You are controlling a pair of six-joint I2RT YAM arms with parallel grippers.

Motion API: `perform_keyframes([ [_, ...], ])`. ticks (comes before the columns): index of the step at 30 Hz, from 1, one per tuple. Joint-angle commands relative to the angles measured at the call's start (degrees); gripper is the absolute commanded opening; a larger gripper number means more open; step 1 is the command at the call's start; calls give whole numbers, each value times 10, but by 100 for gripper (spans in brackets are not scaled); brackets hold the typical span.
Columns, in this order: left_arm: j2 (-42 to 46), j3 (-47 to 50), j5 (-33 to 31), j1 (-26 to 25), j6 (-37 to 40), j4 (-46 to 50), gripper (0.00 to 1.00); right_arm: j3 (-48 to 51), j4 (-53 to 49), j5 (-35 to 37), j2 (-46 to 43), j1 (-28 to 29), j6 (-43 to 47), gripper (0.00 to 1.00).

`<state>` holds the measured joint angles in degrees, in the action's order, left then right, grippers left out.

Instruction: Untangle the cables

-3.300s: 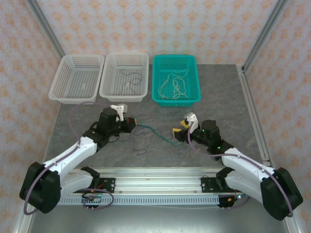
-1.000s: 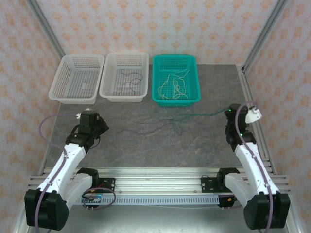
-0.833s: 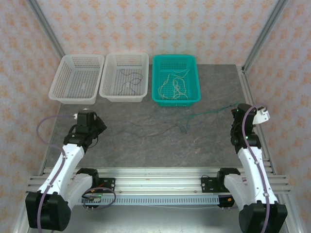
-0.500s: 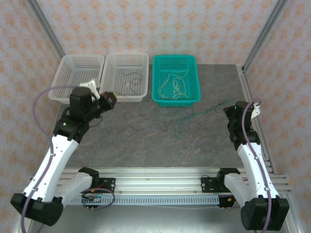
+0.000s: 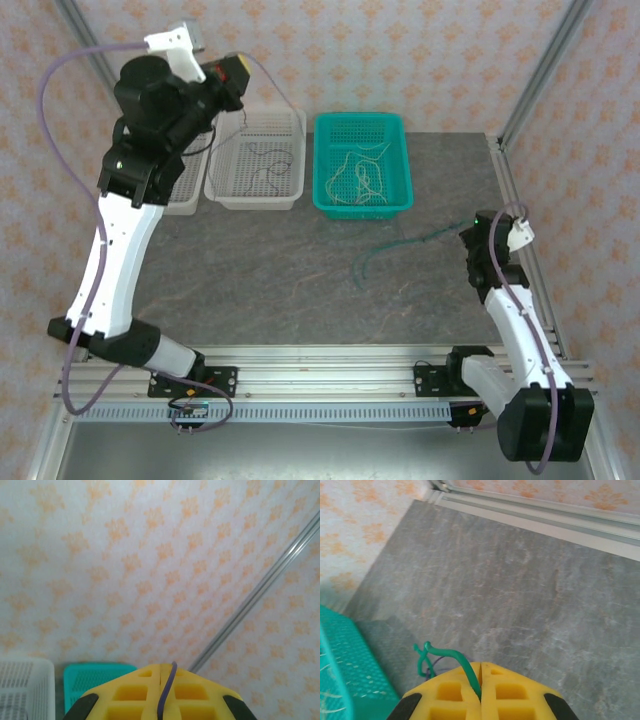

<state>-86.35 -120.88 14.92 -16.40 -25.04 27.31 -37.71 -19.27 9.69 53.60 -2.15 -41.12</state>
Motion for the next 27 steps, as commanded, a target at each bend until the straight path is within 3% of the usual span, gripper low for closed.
perform_keyframes([
  [1,-38,-102,-52,2,51,7,0,29,-22,68,17,-10,-27,0],
  [7,-156,-305,-110,20,67,48,0,71,-26,149,28,-27,-77,0],
  [9,-183,-341,-103,43,44,44,0,79,-25,158,29,-33,-81,0],
  [16,-240,-342,-30,67,25,-28,0,86,35,93,20,-35,-54,0],
  [22,-307,-329,-32,69,41,25,0,82,43,69,10,-35,-51,0],
  [27,-333,-155,-80,70,58,-24,0,94,54,32,-7,-36,-53,0],
])
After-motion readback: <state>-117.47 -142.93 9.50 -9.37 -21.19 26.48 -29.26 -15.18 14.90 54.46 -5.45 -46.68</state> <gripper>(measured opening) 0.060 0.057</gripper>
